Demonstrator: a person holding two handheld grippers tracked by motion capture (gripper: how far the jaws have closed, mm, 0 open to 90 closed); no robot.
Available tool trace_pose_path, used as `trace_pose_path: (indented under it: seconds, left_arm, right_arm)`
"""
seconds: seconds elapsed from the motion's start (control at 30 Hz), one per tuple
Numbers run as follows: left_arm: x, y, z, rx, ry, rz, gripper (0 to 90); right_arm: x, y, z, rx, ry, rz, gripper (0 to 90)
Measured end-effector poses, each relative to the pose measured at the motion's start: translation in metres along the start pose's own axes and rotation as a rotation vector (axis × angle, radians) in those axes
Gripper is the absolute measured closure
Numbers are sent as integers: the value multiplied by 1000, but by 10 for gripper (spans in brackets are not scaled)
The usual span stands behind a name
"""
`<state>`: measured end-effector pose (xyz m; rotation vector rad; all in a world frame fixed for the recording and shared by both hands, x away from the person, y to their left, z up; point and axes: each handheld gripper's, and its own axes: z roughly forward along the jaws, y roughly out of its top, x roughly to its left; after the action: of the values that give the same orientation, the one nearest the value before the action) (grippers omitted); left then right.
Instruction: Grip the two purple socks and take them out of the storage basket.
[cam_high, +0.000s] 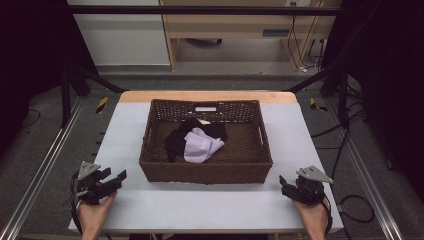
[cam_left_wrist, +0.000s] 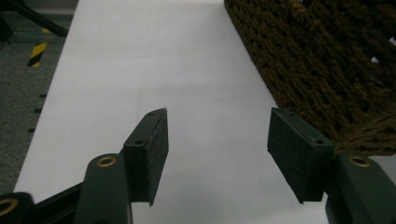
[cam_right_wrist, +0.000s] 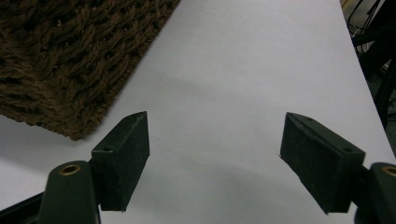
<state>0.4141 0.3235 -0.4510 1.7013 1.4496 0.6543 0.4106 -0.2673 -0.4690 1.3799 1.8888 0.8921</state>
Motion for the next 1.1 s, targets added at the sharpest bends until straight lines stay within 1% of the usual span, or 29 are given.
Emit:
trace_pose_path:
  seconds: [0.1, 0.13, 0.17, 0.2, 0.23, 0.3, 0.37, 0.47, 0.6, 0.63, 0.67, 0.7, 0.73, 0.77, 0.8, 0.83, 0.93, 1.0, 1.1]
  left_arm:
    - [-6, 4, -4, -17, 8, 16, 399]
    - [-6, 4, -4, -17, 8, 16, 404]
    - [-12, 6, -7, -30, 15, 46, 407]
    - [-12, 6, -7, -30, 15, 46, 410]
    - [-17, 7, -9, -25, 24, 76, 414]
    - [-22, 9, -11, -26, 21, 85, 418]
    - [-24, 11, -13, -35, 9, 79, 418]
    - [-27, 14, -16, -42, 5, 72, 422]
    - [-27, 19, -21, -52, -21, 45, 424]
    - [-27, 20, -22, -59, -30, 36, 424]
    - [-27, 20, -22, -59, -30, 36, 424]
    - [-28, 23, -24, -67, -36, 25, 424]
    - [-28, 24, -26, -71, -43, 22, 424]
    - [-29, 28, -28, -71, -57, 21, 427]
    - [-29, 28, -28, -71, -57, 21, 435]
    - [-30, 32, -31, -78, -65, 17, 441]
    - [-33, 38, -35, -93, -55, 29, 445]
    - [-33, 40, -36, -99, -56, 32, 445]
    - [-37, 48, -39, -115, -72, 38, 444]
  right_arm:
    - [-3, -1, -1, -4, 8, 18, 243]
    - [-3, -1, -1, -4, 8, 18, 243]
    - [-5, -2, -2, -9, 13, 31, 246]
    - [-5, -2, -2, -9, 13, 31, 246]
    - [-6, -3, -3, -13, 21, 39, 248]
    - [-6, -4, -3, -13, 28, 45, 248]
    - [-6, -5, -3, -10, 29, 43, 248]
    - [-5, -5, -4, -6, 36, 45, 245]
    - [-5, -6, -4, -7, 39, 49, 247]
    - [-5, -6, -4, -6, 47, 55, 246]
    - [-5, -6, -3, -6, 54, 56, 245]
    - [-5, -6, -3, -6, 54, 56, 245]
    - [-2, -6, -3, -8, 63, 52, 244]
    - [0, -5, -4, -7, 59, 43, 244]
    - [1, -5, -4, -10, 56, 39, 245]
    - [2, -4, -4, -12, 56, 38, 246]
    - [4, -3, -4, -22, 61, 37, 249]
    - [4, -3, -5, -24, 63, 38, 251]
    - [5, -2, -6, -32, 62, 39, 256]
